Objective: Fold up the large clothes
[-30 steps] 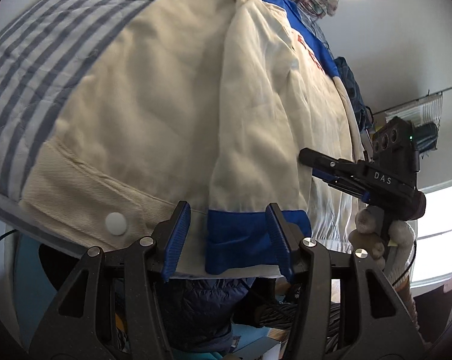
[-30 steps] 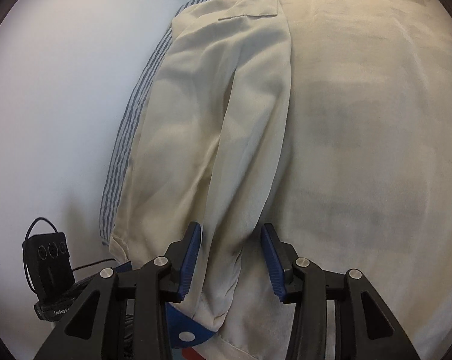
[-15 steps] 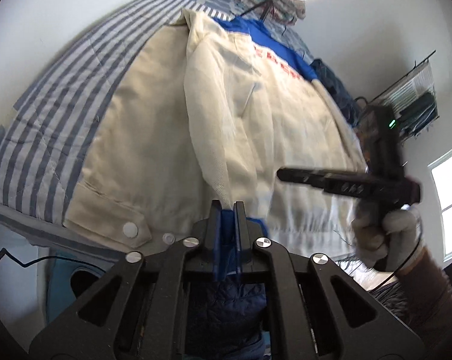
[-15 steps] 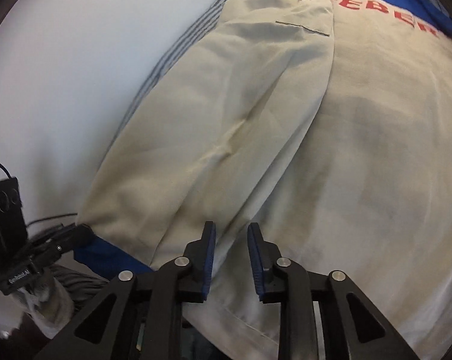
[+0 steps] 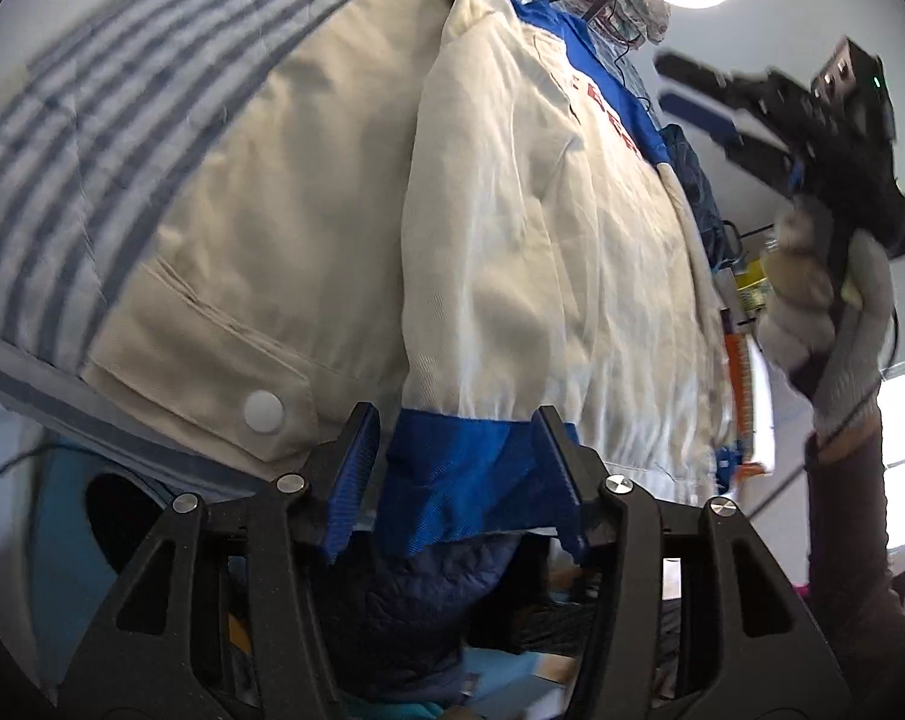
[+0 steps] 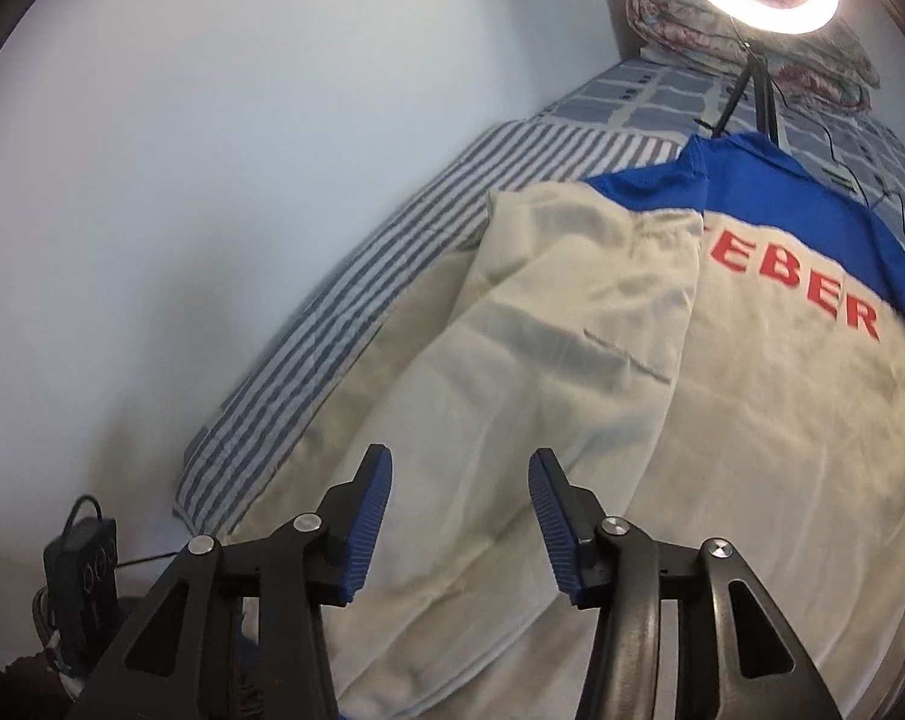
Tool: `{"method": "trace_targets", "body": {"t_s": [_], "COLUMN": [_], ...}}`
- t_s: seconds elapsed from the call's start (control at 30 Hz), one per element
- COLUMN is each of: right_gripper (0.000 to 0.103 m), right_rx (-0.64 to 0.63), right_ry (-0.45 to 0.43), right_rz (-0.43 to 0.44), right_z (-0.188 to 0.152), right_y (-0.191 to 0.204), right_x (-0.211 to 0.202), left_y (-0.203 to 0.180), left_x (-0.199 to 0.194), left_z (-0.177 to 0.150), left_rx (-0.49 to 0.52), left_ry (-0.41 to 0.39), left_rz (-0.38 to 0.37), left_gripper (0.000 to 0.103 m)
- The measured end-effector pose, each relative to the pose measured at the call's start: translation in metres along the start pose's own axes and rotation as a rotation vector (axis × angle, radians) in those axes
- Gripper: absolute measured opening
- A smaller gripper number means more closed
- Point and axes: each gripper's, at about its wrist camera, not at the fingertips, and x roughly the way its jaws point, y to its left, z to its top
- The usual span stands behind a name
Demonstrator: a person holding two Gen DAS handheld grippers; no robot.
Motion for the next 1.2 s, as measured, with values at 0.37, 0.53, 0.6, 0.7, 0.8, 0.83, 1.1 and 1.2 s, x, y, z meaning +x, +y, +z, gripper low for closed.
{"method": "trace_targets", "body": {"t_s": [0.37,0.53,0.6,0.7,0.8,0.83,1.1,1.2], "right_gripper": [0.05,0.05,0.05,0.037,0.01,0.004,0.0,0.0], "right_rx": [-0.026,-0.03,-0.04,-0.046,-0.001,0.026,0.173,0.227], "right_ry": [0.027,0.061,0.093,0.142,0.178,0.172,0.05,0.026], "right_rz": [-0.11,-0.168,-0.202,-0.262,-0.263,-0.243,-0.116,-0.08], "right_z": [0.099,0.126,0.136,0.146,0.151,0.153,0.184,0.196], "right_y": [0.011,0.011,0.012,0.009,-0.001,-0.004,-0.008,-0.007], "right_x": [0.094,0.134,0.153,0.177,0.193,0.193,0.176,0.187], "left_y": [-0.012,-0.025,-0.027,-0.029,-0.027,-0.026,-0.009,-0.001], "left_x": [-0.002,0.0,0.0,-0.003,-0.006,-0.007,-0.036,-0.041], "left_z": [-0.003,-0.007,-0.008,-0.007,-0.008,-0.007,-0.007,-0.006], "left_rx": [0.058,0.127,0.143,0.159,0.161,0.16,0.174,0.159], "left_ry": [0.0,-0.016,-0.024,-0.039,-0.051,-0.058,-0.125,-0.163], "left_rz": [0.047,0.101,0.108,0.12,0.134,0.143,0.233,0.288], "left_gripper": [0.019,0.007,0.007,0.006,0.005,0.005,0.004,0.005]}}
